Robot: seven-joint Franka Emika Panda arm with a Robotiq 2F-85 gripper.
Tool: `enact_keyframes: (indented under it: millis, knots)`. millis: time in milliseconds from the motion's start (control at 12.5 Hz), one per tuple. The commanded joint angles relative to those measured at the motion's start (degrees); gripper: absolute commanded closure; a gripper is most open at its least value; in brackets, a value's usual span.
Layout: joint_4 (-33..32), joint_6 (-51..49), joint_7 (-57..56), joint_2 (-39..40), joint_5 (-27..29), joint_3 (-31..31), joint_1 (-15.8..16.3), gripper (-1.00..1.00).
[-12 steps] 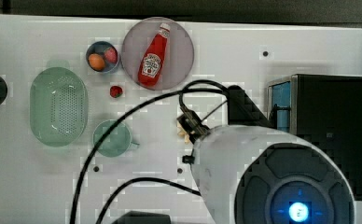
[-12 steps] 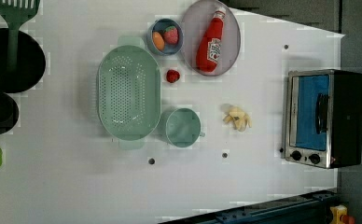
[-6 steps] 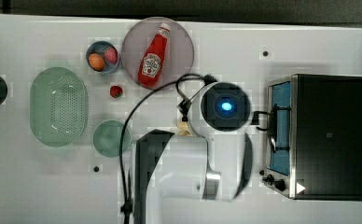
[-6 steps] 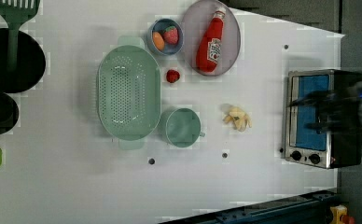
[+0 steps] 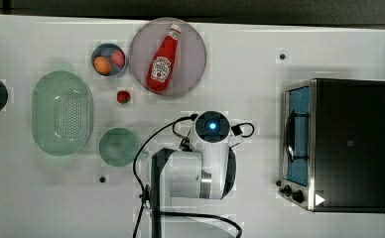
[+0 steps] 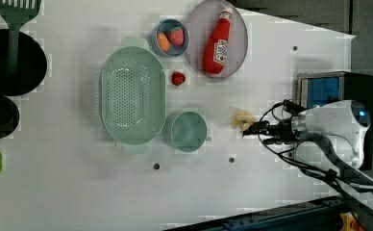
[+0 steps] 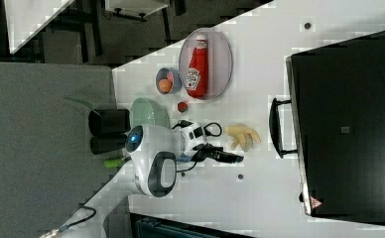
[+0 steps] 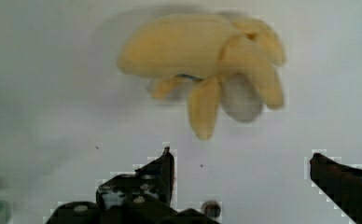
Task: Pick Banana and place it in mug.
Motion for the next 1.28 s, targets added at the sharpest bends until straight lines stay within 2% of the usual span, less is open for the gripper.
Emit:
enact_keyframes:
  millis: [80, 560, 640, 1040, 1120, 1280]
  knots:
    - [3.21, 7.09, -13.13, 1.48, -0.12, 1.03, -1.39, -1.0]
    - [2.38, 13.95, -13.13, 7.5, -0.11, 1.14, -1.25, -1.0]
    - [2.08, 14.31, -13.15, 7.95, -0.11, 1.13, -1.21, -0.93]
    - [1.73, 14.33, -13.14, 7.08, -0.08, 1.08, -1.18, 0.26]
    - [1.79, 14.34, -13.14, 6.61, -0.06, 1.05, -1.2, 0.4]
    - [1.56, 14.18, -13.14, 4.95, -0.06, 0.9, -1.34, 0.4]
